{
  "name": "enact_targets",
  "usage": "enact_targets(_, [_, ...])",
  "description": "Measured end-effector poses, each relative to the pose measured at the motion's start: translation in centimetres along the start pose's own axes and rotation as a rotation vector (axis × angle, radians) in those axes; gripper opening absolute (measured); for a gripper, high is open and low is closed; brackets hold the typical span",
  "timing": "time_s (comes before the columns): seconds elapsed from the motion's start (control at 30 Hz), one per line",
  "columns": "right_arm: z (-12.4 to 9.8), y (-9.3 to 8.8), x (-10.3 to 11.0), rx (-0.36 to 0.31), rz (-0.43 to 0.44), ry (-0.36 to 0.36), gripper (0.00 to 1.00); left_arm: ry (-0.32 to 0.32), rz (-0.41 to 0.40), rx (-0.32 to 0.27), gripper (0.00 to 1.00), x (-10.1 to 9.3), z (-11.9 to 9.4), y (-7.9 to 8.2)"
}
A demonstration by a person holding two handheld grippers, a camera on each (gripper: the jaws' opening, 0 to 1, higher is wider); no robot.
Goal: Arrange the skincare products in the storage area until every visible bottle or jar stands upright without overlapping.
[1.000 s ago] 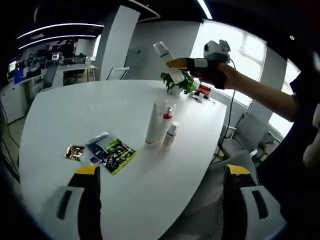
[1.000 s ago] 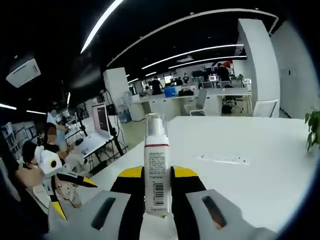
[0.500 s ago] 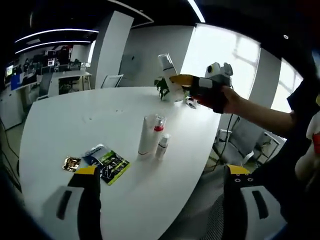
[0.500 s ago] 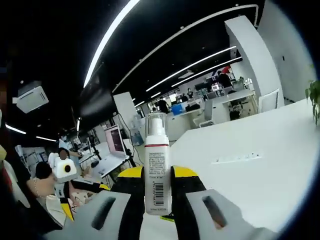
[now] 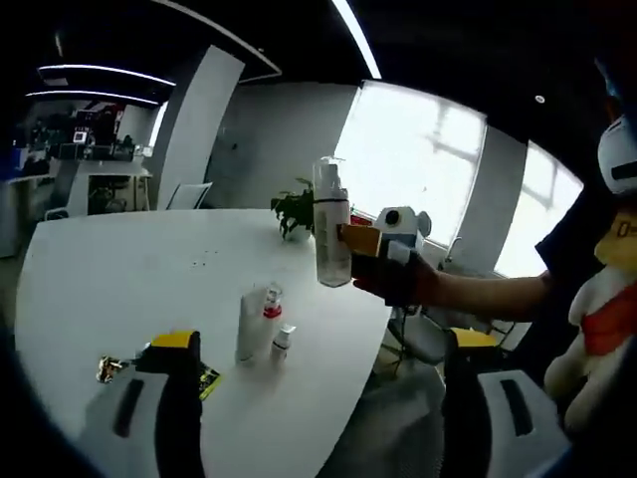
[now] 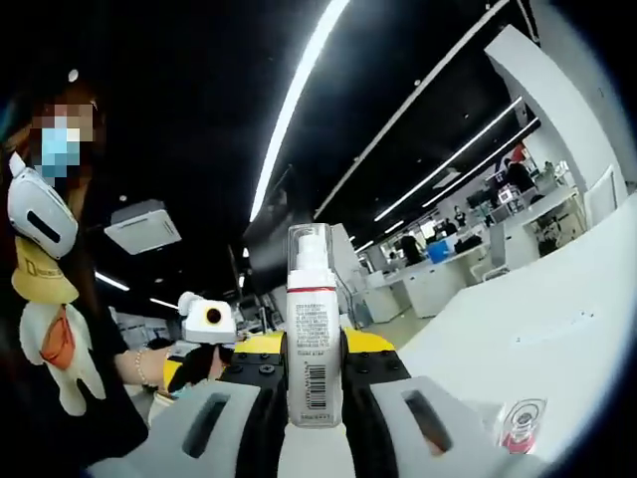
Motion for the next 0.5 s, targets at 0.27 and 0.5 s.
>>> enact_targets(0.27, [-1.1,-0.6,2.1,-0.006,0.040,0.087,0.19,-0.096,0.008,-0.030,0.83,-1.5,2.1,1.6])
enact_targets(0.5, [-2.0,-1.4,3.6,0.047,0.047,0.172,0.19,-0.174,0.044,-0.038,0.60,-3.4,3.9,2.5])
Point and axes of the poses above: the point that each gripper's makers call its tool centre point, and the gripper's own axes: z roughly forward along the fingers, x roughly to its left, y roughly out of its top, the point moved 1 cm from there along -z, roughly backward along the fingers, and after that the axes turned 11 degrees about -x, right-handed, at the moved point
